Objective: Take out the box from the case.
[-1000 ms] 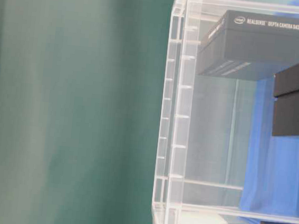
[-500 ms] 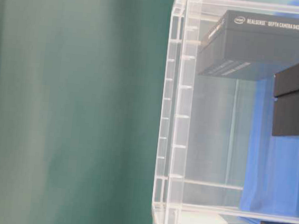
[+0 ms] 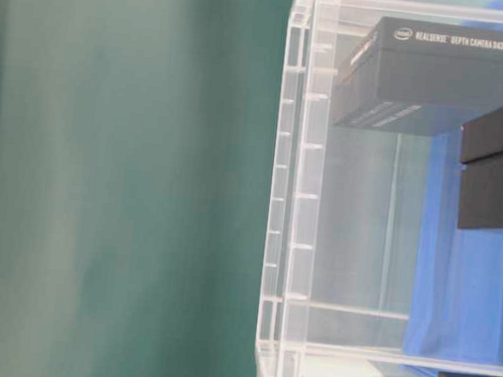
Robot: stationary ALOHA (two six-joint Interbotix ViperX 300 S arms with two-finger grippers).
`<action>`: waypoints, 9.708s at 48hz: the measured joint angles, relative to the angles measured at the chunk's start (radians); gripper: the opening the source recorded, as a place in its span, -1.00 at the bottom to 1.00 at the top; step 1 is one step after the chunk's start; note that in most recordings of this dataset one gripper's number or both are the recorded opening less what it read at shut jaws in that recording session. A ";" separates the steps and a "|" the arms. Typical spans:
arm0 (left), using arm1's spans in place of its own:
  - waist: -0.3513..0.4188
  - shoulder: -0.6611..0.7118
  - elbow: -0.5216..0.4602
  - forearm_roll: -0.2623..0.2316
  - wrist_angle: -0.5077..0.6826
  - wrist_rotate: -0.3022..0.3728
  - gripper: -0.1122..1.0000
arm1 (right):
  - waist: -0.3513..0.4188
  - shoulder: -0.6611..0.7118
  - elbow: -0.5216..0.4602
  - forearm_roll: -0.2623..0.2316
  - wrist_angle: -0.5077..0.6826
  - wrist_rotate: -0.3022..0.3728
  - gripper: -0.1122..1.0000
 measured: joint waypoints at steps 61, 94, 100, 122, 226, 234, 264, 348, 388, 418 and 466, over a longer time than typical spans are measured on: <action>0.002 0.002 0.000 0.000 0.009 0.092 0.95 | 0.041 0.525 -0.425 0.025 -0.130 0.014 0.81; 0.002 0.002 0.000 0.003 0.008 0.089 0.95 | 0.041 0.525 -0.425 0.014 -0.132 0.014 0.81; 0.002 0.002 0.000 0.000 0.006 0.089 0.95 | 0.041 0.523 -0.426 0.014 -0.132 0.014 0.81; 0.003 0.002 0.000 0.000 0.006 0.089 0.95 | 0.041 0.525 -0.426 0.014 -0.132 0.014 0.81; -0.008 0.000 0.000 0.000 0.005 0.091 0.95 | 0.021 0.644 -0.261 0.014 -0.362 0.081 0.83; -0.009 0.002 0.000 0.000 0.005 0.091 0.95 | 0.020 0.652 -0.258 0.012 -0.368 0.077 0.82; -0.034 0.002 0.000 0.000 0.005 0.075 0.95 | 0.015 0.652 -0.258 0.009 -0.368 0.120 0.36; -0.051 0.000 0.000 0.000 0.003 0.078 0.95 | 0.037 0.534 -0.390 0.011 -0.101 0.121 0.36; -0.086 0.000 0.000 0.000 0.005 0.038 0.95 | 0.078 0.505 -0.581 -0.009 0.107 0.098 0.36; -0.087 0.000 0.000 0.000 0.005 0.037 0.95 | 0.084 0.505 -0.653 -0.028 0.175 0.086 0.36; -0.087 0.000 0.000 0.000 0.005 0.035 0.95 | 0.086 0.505 -0.655 -0.037 0.175 0.078 0.36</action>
